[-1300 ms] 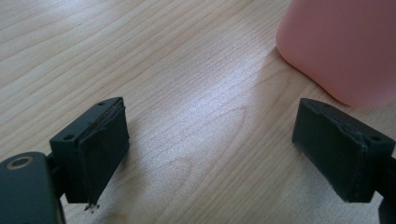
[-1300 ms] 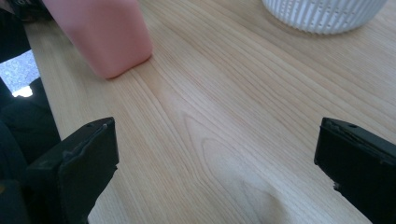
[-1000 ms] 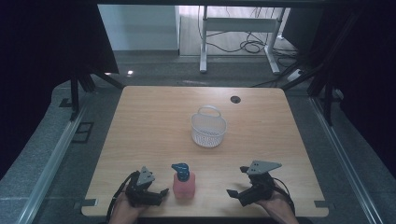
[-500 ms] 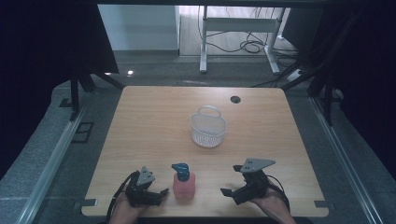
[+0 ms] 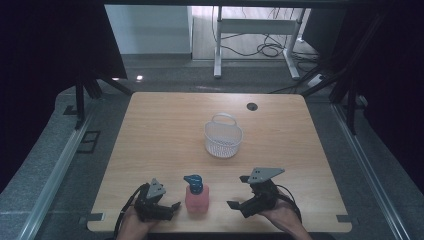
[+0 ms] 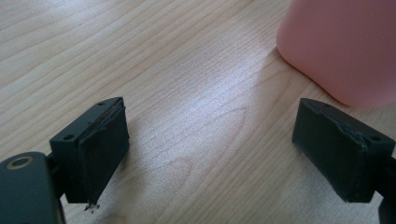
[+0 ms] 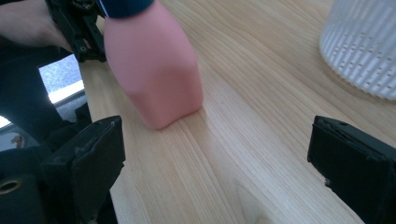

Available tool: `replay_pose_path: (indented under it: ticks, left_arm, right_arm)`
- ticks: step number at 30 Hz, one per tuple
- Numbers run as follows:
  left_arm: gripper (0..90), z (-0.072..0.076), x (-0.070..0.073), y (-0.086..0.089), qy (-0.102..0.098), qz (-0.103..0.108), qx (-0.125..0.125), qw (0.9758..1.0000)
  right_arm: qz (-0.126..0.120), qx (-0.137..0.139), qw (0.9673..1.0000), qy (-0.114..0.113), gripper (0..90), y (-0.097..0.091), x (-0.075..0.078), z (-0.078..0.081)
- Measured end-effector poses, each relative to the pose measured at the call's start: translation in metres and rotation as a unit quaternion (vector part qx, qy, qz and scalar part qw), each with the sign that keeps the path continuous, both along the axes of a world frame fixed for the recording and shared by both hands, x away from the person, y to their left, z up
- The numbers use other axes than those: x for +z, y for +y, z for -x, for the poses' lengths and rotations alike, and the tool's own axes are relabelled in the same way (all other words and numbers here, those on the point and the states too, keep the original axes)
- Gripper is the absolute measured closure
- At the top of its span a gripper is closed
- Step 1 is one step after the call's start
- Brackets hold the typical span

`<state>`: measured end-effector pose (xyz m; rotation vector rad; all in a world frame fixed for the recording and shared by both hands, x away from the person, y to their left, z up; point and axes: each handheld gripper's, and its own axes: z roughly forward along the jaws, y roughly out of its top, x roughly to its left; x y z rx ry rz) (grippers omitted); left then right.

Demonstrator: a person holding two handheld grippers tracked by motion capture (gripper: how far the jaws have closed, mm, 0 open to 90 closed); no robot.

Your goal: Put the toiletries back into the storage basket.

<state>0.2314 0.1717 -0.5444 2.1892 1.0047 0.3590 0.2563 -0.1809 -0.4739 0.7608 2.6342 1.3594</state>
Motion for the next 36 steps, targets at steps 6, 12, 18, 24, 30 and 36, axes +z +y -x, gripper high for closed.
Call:
replay_pose_path:
  ticks: [6, 12, 18, 24, 30, 36]
  left_arm:
    - [10.5, 0.000, 0.000, 0.000, 0.000, 0.000, 0.000, 1.0000]
    - [10.5, 0.000, 0.000, 0.000, 0.000, -0.001, -0.001, 1.0000]
    - [10.5, 0.000, 0.000, 0.000, 0.000, -0.001, -0.001, 1.0000]
    - [10.5, 0.000, 0.000, 0.000, 0.000, -0.001, -0.001, 1.0000]
    - [10.5, 0.000, 0.000, 0.000, 0.000, -0.001, -0.001, 1.0000]
    - [10.5, 0.000, 0.000, 0.000, 0.000, -0.001, -0.001, 1.0000]
  right_arm:
    - [-0.009, 0.010, 0.9999, 0.003, 7.3, 0.009, 0.004, -0.002]
    - [-0.013, 0.019, 0.9997, 0.002, 9.7, 0.018, 0.009, -0.005]
    - [-0.021, 0.029, 0.9993, 0.007, 12.1, 0.027, 0.012, -0.007]
    - [-0.030, 0.040, 0.9987, 0.012, 14.3, 0.037, 0.015, -0.009]
    - [-0.038, 0.053, 0.9979, 0.005, 21.1, 0.046, 0.018, -0.009]
    - [-0.035, 0.068, 0.9970, -0.003, 30.9, 0.053, 0.022, -0.009]
